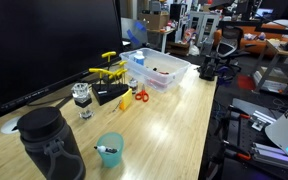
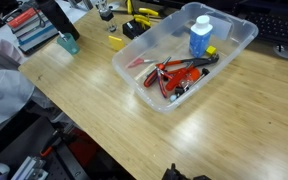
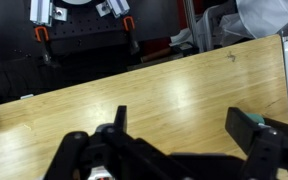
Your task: Put the scissors inside the plastic container
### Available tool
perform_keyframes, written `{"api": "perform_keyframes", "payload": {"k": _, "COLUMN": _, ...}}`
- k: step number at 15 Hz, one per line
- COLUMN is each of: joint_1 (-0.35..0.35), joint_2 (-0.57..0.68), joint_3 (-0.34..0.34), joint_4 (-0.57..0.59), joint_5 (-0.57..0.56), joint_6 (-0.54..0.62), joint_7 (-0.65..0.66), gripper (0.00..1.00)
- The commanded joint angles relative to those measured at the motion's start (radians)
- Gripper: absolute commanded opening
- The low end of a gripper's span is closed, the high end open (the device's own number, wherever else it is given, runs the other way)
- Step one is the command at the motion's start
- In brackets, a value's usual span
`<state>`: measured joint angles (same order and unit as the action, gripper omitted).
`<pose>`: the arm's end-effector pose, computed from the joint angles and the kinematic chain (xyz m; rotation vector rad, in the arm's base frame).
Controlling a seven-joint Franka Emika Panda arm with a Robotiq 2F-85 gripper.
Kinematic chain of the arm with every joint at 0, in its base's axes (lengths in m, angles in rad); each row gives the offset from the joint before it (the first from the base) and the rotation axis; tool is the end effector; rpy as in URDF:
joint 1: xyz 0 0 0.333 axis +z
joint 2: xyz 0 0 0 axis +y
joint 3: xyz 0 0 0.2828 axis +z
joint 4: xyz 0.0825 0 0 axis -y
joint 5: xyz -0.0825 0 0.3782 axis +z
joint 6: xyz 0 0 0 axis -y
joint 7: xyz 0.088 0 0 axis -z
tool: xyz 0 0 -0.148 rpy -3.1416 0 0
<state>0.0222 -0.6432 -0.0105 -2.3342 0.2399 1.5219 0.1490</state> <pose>0.3436 0.0399 0.4892 -2.8898 0.2074 0.2741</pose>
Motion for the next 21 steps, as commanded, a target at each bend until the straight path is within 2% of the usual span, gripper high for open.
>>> {"api": "perform_keyframes", "payload": {"k": 1, "joint_1": -0.004, "joint_2": 0.088, "joint_3": -0.006, "joint_4": 0.016, "joint_5": 0.051, "joint_6": 0.023, "joint_7": -0.058, "gripper": 1.00}}
{"api": "perform_keyframes", "payload": {"k": 4, "joint_1": 0.005, "joint_2": 0.213, "joint_3": 0.010, "joint_4": 0.042, "joint_5": 0.078, "joint_6": 0.093, "joint_7": -0.076, "gripper": 1.00}}
{"api": "perform_keyframes", "payload": {"k": 11, "joint_1": 0.030, "joint_2": 0.565, "joint_3": 0.062, "joint_4": 0.195, "joint_5": 0.119, "joint_6": 0.244, "joint_7": 0.026, "gripper": 1.00}}
{"api": "perform_keyframes", "payload": {"k": 12, "joint_1": 0.036, "joint_2": 0.592, "joint_3": 0.062, "joint_4": 0.210, "joint_5": 0.142, "joint_6": 0.246, "joint_7": 0.004, "gripper": 1.00}}
{"api": "perform_keyframes", "payload": {"k": 13, "joint_1": 0.033, "joint_2": 0.555, "joint_3": 0.062, "joint_4": 0.166, "joint_5": 0.112, "joint_6": 0.262, "joint_7": 0.004, "gripper": 1.00}}
{"api": "perform_keyframes", "payload": {"k": 15, "joint_1": 0.040, "joint_2": 0.600, "joint_3": 0.064, "joint_4": 0.200, "joint_5": 0.122, "joint_6": 0.262, "joint_7": 0.004, "gripper": 1.00}}
{"api": "perform_keyframes", "payload": {"k": 21, "joint_1": 0.038, "joint_2": 0.622, "joint_3": 0.061, "joint_4": 0.222, "joint_5": 0.130, "joint_6": 0.268, "joint_7": -0.002, "gripper": 1.00}}
